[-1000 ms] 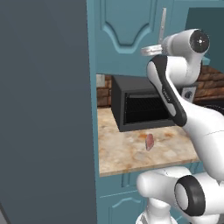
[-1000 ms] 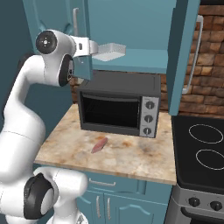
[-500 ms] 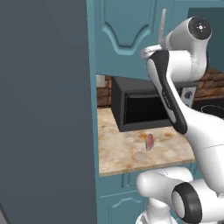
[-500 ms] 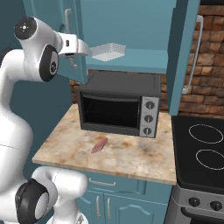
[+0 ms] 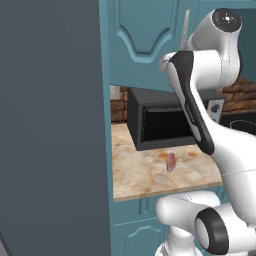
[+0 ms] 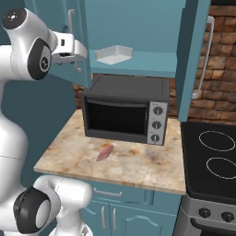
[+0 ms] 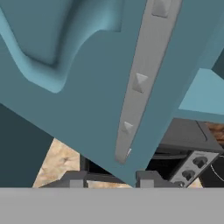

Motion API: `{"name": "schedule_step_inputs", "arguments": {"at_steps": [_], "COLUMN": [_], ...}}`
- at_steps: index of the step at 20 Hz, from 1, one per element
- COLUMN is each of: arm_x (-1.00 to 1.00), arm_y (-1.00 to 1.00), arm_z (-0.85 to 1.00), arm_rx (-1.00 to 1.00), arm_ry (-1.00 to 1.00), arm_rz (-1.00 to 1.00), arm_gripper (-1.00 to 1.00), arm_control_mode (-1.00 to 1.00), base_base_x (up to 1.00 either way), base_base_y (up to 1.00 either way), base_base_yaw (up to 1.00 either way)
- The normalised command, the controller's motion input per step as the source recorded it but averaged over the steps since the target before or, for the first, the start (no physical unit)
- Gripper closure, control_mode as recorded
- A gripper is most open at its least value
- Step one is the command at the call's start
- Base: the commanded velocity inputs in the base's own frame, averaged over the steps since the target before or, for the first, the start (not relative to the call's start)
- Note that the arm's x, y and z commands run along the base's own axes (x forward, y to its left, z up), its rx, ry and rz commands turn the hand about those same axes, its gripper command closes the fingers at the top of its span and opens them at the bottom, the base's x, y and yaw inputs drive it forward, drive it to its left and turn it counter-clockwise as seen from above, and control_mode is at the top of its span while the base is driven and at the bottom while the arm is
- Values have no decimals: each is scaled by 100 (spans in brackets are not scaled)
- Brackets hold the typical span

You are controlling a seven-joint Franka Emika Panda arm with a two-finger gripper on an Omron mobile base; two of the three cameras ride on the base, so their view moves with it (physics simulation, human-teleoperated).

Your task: Retrieve the tupperware from the cabinet, then place the raw meat into the tupperware to avoid contamination.

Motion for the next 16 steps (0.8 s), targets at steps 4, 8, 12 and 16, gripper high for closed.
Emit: {"name": "schedule_step_inputs", "arguments": {"at_steps": [4, 8, 12, 16], "arm_x": [-14, -27, -38, -43], "arm_y": [-2, -19, -33, -34], "arm_z": [0, 2, 8, 9], "arm_rx": [0, 0, -2, -11], "arm_ry": [0, -6, -5, 0], "arm_rz": [-1, 0, 2, 7], "arm_gripper": [-100, -100, -100, -100], "arm_control_mode": [-100, -100, -100, -100], "base_base_x": [0, 0, 0, 0], "base_base_y": [0, 0, 0, 0], "base_base_yaw": [0, 0, 0, 0]}}
